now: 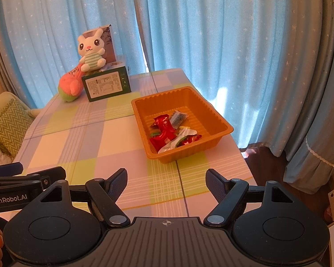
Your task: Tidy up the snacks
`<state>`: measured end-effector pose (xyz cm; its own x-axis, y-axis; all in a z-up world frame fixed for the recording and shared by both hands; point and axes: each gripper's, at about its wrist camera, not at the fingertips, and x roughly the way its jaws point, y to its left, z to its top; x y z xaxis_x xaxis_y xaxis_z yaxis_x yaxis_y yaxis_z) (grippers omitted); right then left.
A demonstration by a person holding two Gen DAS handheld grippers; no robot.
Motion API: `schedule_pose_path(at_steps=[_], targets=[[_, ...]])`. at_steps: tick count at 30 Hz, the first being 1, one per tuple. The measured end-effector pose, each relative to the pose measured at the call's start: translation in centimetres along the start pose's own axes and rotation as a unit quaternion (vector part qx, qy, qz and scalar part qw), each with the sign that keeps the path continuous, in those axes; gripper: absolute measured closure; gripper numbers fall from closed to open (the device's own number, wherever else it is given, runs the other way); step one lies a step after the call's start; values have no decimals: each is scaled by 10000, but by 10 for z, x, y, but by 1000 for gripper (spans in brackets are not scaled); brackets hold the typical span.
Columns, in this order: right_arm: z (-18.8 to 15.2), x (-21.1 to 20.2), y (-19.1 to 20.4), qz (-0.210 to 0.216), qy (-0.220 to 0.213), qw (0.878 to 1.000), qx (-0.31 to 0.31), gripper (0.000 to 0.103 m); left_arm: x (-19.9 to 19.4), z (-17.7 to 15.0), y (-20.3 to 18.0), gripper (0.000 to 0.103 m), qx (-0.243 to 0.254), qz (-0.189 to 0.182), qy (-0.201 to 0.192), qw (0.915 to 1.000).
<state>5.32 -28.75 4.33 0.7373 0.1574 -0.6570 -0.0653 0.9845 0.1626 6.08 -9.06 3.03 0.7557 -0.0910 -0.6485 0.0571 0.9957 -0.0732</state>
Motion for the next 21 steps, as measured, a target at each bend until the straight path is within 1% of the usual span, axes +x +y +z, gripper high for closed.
schedule_pose_path(at_steps=[14,21], targets=[[-1,1,0,8,8,10000,-2,26,0,0,0,0,-1,-3,9,10000],[-1,1,0,5,5,10000,7,26,1,-6,0,0,-28,-38,18,10000]])
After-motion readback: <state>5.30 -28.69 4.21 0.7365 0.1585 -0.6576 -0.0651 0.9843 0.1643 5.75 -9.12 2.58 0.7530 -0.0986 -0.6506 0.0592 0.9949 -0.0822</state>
